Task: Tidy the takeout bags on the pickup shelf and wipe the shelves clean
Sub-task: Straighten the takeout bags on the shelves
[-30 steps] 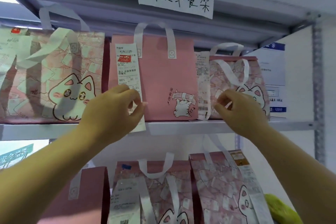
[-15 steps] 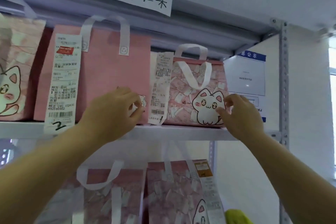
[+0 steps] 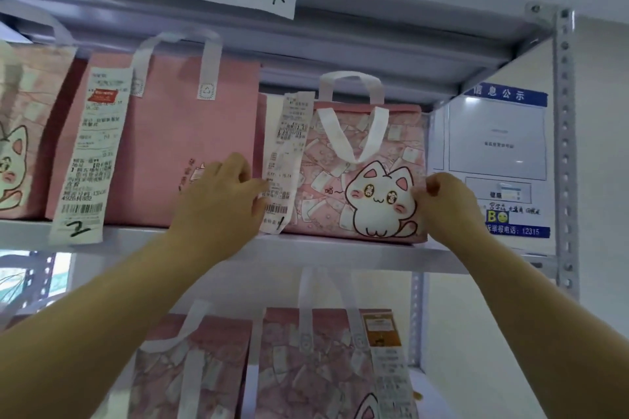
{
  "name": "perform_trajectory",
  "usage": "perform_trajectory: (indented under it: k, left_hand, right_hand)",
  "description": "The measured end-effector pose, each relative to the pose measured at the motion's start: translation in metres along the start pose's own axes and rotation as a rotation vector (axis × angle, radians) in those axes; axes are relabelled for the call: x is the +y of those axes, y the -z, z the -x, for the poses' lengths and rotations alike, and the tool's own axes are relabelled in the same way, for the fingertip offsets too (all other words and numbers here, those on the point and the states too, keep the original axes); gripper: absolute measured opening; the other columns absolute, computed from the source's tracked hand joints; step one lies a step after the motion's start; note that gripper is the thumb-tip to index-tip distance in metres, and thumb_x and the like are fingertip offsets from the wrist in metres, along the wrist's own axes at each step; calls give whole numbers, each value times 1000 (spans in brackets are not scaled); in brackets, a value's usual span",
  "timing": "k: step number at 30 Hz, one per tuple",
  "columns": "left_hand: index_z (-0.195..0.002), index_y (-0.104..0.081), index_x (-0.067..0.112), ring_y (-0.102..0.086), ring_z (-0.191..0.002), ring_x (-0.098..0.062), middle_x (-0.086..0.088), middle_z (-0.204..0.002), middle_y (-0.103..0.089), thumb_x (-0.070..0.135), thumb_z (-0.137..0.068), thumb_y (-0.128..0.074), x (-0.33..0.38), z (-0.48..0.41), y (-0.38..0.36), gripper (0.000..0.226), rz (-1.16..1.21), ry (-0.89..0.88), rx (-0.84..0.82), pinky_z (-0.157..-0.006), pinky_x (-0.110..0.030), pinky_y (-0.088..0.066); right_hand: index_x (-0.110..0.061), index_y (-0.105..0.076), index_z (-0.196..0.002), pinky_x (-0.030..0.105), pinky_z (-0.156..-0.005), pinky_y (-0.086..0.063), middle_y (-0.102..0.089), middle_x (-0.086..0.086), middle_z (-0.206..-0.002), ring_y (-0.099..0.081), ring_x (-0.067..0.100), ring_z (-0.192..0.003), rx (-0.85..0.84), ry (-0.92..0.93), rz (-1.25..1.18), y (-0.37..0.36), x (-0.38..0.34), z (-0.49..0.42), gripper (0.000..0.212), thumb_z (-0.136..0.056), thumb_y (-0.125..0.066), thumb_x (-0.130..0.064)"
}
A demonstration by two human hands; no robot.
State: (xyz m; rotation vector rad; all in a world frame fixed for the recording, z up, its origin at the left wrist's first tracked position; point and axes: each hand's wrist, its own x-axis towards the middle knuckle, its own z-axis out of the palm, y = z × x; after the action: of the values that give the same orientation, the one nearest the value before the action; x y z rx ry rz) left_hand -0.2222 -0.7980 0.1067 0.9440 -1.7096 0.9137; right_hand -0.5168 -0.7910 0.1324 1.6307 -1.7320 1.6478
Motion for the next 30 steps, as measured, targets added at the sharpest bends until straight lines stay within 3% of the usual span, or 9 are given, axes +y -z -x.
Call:
perform_trajectory:
  k: [7,13,20,26,30]
  left_hand:
    - [-96,-69,3,-53,-80,-30,-12,-97,-52,25,-91,-55,-2,-5,-7,26,0,95,9,-60,-36,-42]
    - [-101,-71,12,-54,-81,-26,-7,-98,-50,34,-92,-50,0,-10,-5,31,79,132,-39,-69,-39,-48]
    - [-98,-71,12,-56,-79,-24,-6,-98,-51,32,-90,-56,1,-10,-6,26,87,161,-51,-66,-31,-41]
    - [-88,-70,13,-56,-72,-23,-3,-93,-53,33,-84,-65,2,-7,1,21,61,137,5,-61,-28,-38]
    - [-87,-69,13,-51,-69,-20,-3,-91,-54,34,-82,-66,3,-2,11,22,85,111,14,-60,-30,-40]
  right_hand:
    - [-11,-55,-87,22,-47,-29,-53,0,-72,-47,12,-61,55,-60,-68,4,12,-6,13,-90,-42,-9]
    - [-8,-58,-82,22,-46,-30,-58,5,-70,-50,15,-57,48,-44,-69,4,17,-7,16,-89,-44,-10]
    - [-13,-61,-91,21,-50,-32,-63,1,-81,-53,11,-66,51,-14,-103,5,17,-3,15,-91,-50,-22]
    - [-19,-59,-108,32,-73,-44,-63,-3,-103,-59,20,-89,155,87,69,16,13,13,27,-90,-52,-39]
    - [-16,-57,-112,37,-77,-47,-63,2,-108,-59,21,-91,215,218,191,28,3,26,30,-90,-55,-36]
